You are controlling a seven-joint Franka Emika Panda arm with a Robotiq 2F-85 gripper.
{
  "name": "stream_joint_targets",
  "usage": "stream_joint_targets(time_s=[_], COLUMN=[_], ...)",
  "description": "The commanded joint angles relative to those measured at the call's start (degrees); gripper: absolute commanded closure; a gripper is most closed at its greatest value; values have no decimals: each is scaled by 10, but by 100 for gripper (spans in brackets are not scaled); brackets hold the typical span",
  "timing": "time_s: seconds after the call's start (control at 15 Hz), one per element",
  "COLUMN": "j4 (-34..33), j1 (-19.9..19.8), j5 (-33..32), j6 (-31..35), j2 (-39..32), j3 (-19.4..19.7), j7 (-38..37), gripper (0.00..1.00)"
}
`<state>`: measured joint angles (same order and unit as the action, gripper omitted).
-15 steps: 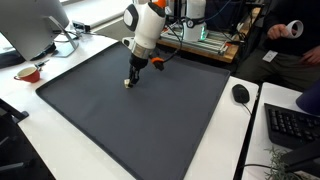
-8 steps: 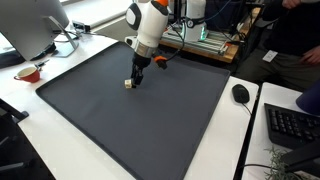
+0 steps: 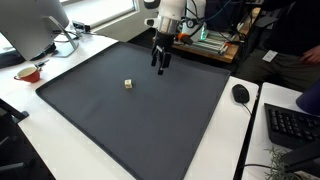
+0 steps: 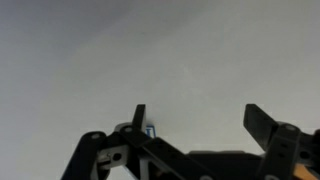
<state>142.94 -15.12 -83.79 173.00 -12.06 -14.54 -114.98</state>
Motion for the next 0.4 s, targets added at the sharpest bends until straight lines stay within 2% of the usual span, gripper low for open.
stream_joint_targets(time_s=[0.0,0.2,0.27,0.33], j4=[91,114,79,85], j1=[-21,-28,-20,-21], j5=[-8,-21,-7,-7], j6=[132,237,194,203], j2=[140,232,151,174], j3=[1,16,8,9], j7=[-51,-60,-41,-41], gripper=[0,0,0,0])
